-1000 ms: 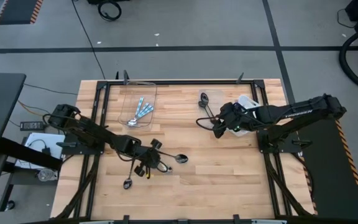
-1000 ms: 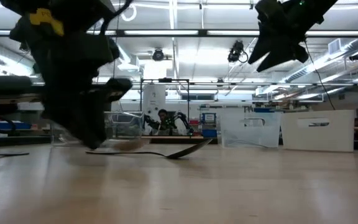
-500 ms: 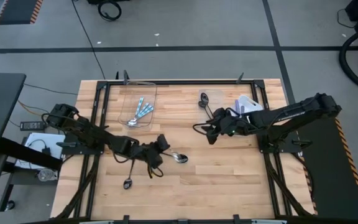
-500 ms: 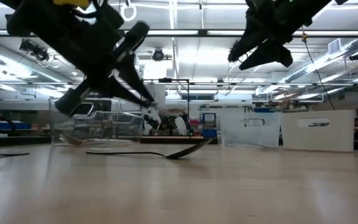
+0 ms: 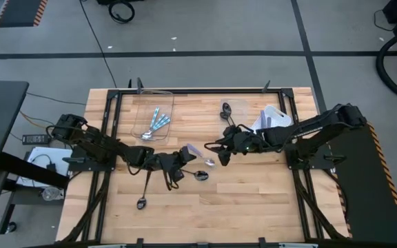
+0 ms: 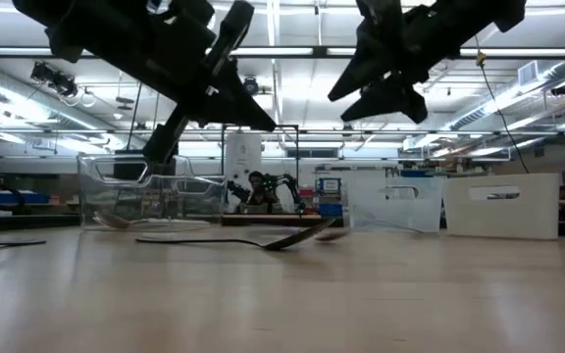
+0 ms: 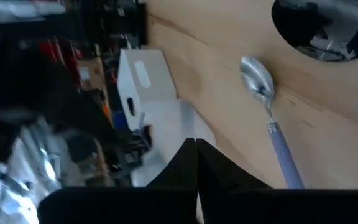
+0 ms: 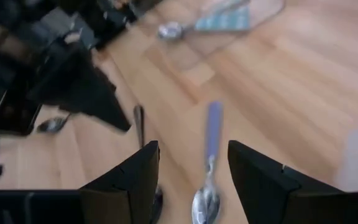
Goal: Sort silverware by color (type)
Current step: Put the purple spoon into the white bin
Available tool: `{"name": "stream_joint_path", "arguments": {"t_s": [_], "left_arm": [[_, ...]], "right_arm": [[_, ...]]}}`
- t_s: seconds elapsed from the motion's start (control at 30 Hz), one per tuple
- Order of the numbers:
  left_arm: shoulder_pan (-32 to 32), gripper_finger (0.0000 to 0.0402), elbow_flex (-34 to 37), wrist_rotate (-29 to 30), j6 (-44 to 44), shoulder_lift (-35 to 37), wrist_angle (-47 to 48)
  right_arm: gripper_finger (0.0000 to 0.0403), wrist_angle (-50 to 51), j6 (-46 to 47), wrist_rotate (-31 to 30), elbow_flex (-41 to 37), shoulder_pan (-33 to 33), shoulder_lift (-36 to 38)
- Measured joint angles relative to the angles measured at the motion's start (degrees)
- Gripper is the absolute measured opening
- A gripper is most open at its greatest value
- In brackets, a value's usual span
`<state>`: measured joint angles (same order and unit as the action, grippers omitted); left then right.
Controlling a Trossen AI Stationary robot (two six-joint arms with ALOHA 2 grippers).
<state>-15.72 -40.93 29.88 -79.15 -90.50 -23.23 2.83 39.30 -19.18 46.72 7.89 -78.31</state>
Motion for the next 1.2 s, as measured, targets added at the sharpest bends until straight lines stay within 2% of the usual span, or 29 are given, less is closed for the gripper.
{"name": "stream_joint_path", "arguments": {"t_s": [0.17, 0.33, 0.57, 0.7, 1.2], "left_arm": [[0.01, 0.0007, -0.02, -2.06, 10.14, 0.04, 1.99], [0.01, 0.0012, -0.02, -3.11, 15.28, 0.04, 2.17], [0.01, 0.0014, -0.02, -3.19, 37.55, 0.04, 2.4], [-0.92, 0.0014, -0.02, -4.23, 46.18, 0.23, 4.5], [-6.53, 0.0008, 5.84, -2.89, 60.34, 0.31, 3.99]], "right_arm": [[0.0201, 0.92, 2.11, 5.63, 0.0, 0.08, -2.71], [0.0201, 0.76, 2.03, 5.47, 0.0, -0.31, -5.83], [0.0201, 0.06, -0.9, 3.77, 0.35, -1.03, -11.01], [0.0201, 0.12, -2.6, 3.24, 1.82, -1.58, -13.8], [0.0201, 1.95, -14.6, 0.68, 12.19, -2.87, -24.71]]}}
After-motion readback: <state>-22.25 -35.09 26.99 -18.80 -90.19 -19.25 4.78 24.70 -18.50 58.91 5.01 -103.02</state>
